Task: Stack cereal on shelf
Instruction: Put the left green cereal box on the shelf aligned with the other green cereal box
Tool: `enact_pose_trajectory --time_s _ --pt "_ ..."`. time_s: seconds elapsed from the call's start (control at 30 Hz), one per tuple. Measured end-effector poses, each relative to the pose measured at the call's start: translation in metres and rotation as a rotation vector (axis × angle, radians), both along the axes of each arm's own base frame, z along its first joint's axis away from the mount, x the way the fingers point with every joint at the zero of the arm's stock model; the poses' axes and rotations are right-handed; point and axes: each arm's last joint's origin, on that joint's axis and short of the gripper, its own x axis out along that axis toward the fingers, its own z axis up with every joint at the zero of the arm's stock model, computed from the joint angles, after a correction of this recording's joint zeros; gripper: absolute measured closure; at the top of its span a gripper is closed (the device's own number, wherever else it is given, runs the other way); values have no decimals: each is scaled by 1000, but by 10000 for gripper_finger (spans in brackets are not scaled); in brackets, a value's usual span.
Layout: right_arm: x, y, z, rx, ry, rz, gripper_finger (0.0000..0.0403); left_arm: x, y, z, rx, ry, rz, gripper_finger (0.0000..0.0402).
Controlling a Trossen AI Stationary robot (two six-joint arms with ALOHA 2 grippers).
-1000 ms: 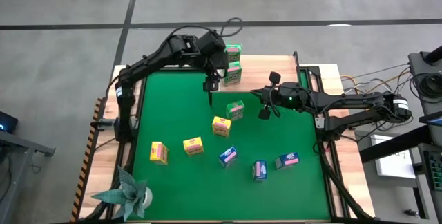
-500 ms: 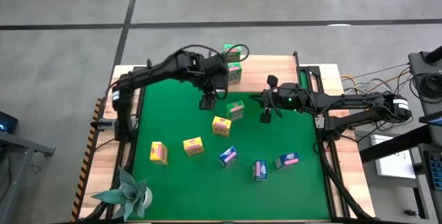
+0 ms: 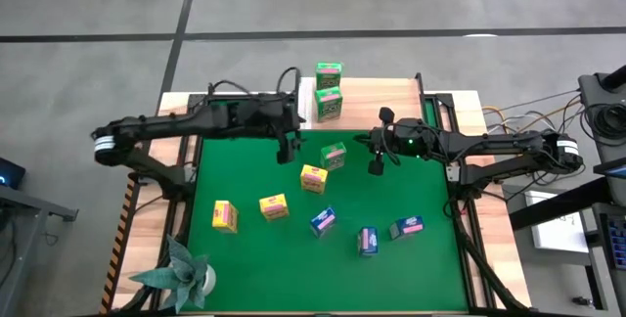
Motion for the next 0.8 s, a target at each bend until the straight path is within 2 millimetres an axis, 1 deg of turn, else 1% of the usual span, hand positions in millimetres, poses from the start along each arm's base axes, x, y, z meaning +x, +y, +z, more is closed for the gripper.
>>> enact_pose_trajectory --time_s 0.17,0.33,0.43,0.6,0.8 --pt "1 0 3 16 -41 -9 394 -14 -3 -19 18 -173 10 171" --pt "1 0 3 4 -47 -13 394 -19 -4 -36 42 -292 9 171" --pt "1 -2 5 -50 -52 -59 394 -21 -5 -40 46 -320 10 171" --pt "1 -8 16 -152 -75 -235 394 -20 -4 -43 70 -303 1 171" --pt "3 -8 25 -147 -108 -245 394 -20 -2 -41 73 -322 7 171"
